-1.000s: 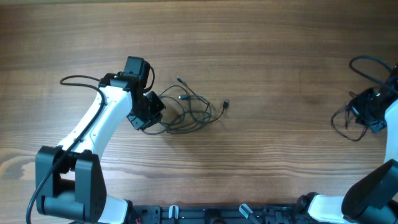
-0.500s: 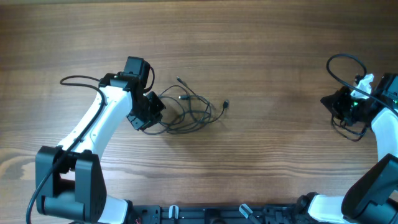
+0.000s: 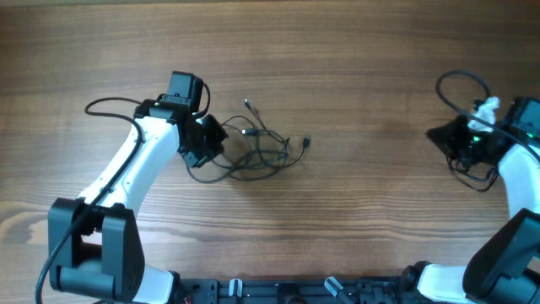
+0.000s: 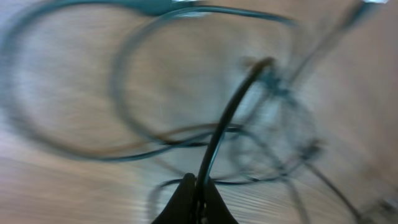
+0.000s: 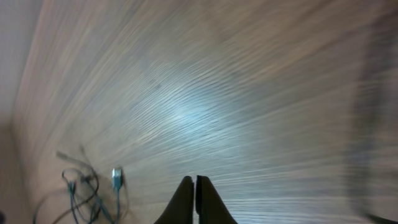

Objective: Untangle cables

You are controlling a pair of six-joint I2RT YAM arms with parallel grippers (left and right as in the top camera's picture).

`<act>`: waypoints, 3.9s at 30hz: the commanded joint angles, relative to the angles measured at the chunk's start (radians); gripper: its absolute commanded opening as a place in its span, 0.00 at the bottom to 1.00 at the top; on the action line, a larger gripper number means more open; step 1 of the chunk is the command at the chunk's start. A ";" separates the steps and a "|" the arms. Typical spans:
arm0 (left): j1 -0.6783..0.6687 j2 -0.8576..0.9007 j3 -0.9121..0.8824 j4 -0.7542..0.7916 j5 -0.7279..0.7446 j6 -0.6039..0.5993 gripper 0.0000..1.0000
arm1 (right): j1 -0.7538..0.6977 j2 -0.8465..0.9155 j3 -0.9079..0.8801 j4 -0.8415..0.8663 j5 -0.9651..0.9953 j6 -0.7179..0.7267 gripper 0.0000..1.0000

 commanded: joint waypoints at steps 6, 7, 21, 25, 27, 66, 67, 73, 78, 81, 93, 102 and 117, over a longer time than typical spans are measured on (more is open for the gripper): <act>-0.145 0.005 0.003 0.199 0.120 0.207 0.21 | 0.393 0.013 -0.006 0.038 -0.021 -0.021 0.38; -0.156 0.005 0.003 0.183 0.046 0.206 0.33 | 0.432 0.013 -0.006 0.037 -0.018 -0.020 0.43; -0.099 0.005 0.003 -0.037 -0.110 0.173 0.85 | 0.873 0.013 -0.006 0.069 0.257 0.383 0.55; -0.125 0.005 0.003 -0.040 -0.108 0.173 0.88 | 0.913 0.013 -0.006 0.070 0.281 0.411 0.55; -0.133 0.005 0.003 -0.039 -0.108 0.173 0.88 | 0.928 0.013 -0.006 0.068 0.272 0.410 0.55; -0.137 0.005 0.003 -0.044 -0.109 0.174 0.73 | 1.088 0.013 -0.006 0.100 0.206 0.844 0.52; -0.137 0.005 0.003 -0.044 -0.109 0.174 0.73 | 1.088 0.013 -0.006 0.098 0.206 0.844 0.52; -0.137 0.005 0.003 -0.044 -0.109 0.174 0.73 | 1.088 0.013 -0.006 0.114 0.228 0.847 0.53; -0.137 0.005 0.003 -0.044 -0.109 0.173 0.73 | 1.088 0.013 -0.006 0.133 0.325 0.847 0.56; -0.137 0.005 0.003 -0.044 -0.109 0.173 0.73 | 1.088 0.013 -0.006 0.134 0.359 0.848 0.56; -0.137 0.005 0.003 -0.045 -0.109 0.173 0.73 | 1.088 0.068 -0.006 0.156 0.295 0.876 0.56; -0.137 0.005 0.003 -0.050 -0.109 0.174 0.73 | 1.089 0.081 -0.006 0.214 0.280 0.862 0.32; -0.137 0.005 0.000 -0.051 -0.128 0.177 0.32 | 1.089 0.081 -0.006 0.209 0.312 0.739 0.12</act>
